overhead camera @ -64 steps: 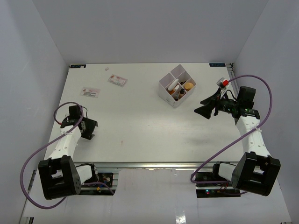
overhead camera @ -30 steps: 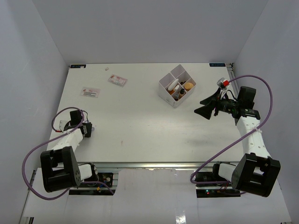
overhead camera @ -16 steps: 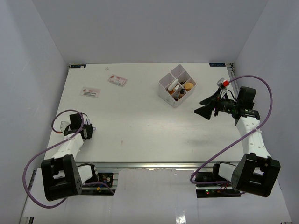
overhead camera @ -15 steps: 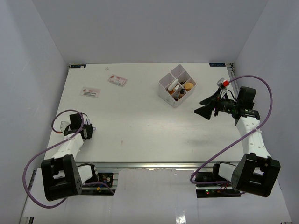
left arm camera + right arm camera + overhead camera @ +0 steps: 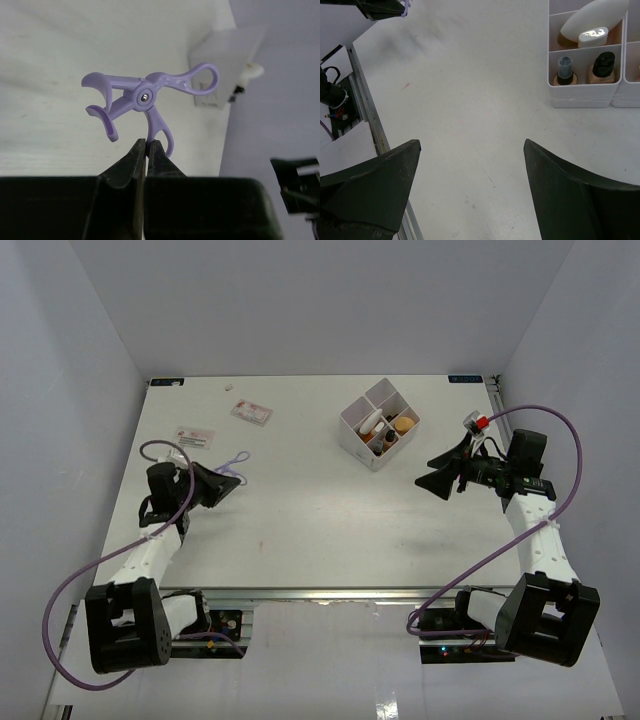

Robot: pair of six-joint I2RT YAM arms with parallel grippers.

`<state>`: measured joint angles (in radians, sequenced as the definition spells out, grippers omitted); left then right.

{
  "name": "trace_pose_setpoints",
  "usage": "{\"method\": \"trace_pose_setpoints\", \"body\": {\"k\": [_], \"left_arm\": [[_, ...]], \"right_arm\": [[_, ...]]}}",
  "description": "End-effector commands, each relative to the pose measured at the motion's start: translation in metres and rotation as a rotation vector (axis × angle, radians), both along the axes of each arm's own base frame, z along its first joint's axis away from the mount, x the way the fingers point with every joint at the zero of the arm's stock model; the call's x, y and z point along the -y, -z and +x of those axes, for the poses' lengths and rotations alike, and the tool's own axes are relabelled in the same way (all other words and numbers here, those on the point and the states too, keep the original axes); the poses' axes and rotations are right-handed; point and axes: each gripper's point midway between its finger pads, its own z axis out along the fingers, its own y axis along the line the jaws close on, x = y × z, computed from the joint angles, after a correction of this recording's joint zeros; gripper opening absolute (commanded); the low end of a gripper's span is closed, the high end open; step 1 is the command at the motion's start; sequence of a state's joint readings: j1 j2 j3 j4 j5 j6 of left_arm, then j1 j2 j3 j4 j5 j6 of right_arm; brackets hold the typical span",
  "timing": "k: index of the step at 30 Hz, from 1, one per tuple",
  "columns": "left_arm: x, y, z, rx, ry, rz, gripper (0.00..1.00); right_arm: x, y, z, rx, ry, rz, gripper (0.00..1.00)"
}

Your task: Organize the makeup

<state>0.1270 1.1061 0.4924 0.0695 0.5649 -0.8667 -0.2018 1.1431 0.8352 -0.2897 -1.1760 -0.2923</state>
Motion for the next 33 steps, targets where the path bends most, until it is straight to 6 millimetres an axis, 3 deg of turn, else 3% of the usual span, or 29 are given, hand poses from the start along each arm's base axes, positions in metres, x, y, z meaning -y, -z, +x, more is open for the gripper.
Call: {"method": "trace_pose_setpoints", "body": {"k": [1, 4, 7, 12, 14, 17, 18, 23, 26, 29, 33], "left_arm": [[0.093, -0.079, -0.006, 0.389, 0.588, 0.001, 0.00], [0.129, -0.105, 0.006, 0.453, 0.758, -0.001, 0.00], [0.152, -0.113, 0.039, 0.475, 0.781, 0.115, 0.00], [0.178, -0.116, 0.099, 0.499, 0.709, 0.423, 0.00], [0.183, -0.107, 0.124, 0.508, 0.654, 0.560, 0.00], [0.205, -0.115, 0.143, 0.579, 0.638, 0.716, 0.00], [0.208, -0.105, 0.153, 0.567, 0.611, 0.790, 0.00], [0.240, -0.114, 0.173, 0.641, 0.543, 1.033, 0.00], [0.248, -0.110, 0.183, 0.635, 0.480, 1.149, 0.00], [0.256, -0.114, 0.186, 0.650, 0.448, 1.218, 0.00], [0.272, -0.103, 0.182, 0.667, 0.455, 1.303, 0.00]], "right_arm": [[0.002, 0.000, 0.002, 0.019, 0.009, -0.014, 0.90], [0.003, 0.003, 0.003, 0.015, 0.017, -0.020, 0.90], [0.004, 0.005, 0.004, 0.011, 0.024, -0.026, 0.90], [0.006, 0.007, 0.006, 0.009, 0.033, -0.032, 0.90], [0.006, 0.007, 0.007, 0.009, 0.034, -0.033, 0.90], [0.007, 0.008, 0.007, 0.007, 0.037, -0.036, 0.90], [0.007, 0.009, 0.008, 0.006, 0.040, -0.037, 0.90], [0.008, 0.010, 0.008, 0.004, 0.045, -0.042, 0.90], [0.008, 0.010, 0.009, 0.005, 0.047, -0.043, 0.90], [0.009, 0.009, 0.009, 0.007, 0.048, -0.043, 0.90], [0.008, 0.009, 0.009, 0.008, 0.047, -0.043, 0.90]]}}
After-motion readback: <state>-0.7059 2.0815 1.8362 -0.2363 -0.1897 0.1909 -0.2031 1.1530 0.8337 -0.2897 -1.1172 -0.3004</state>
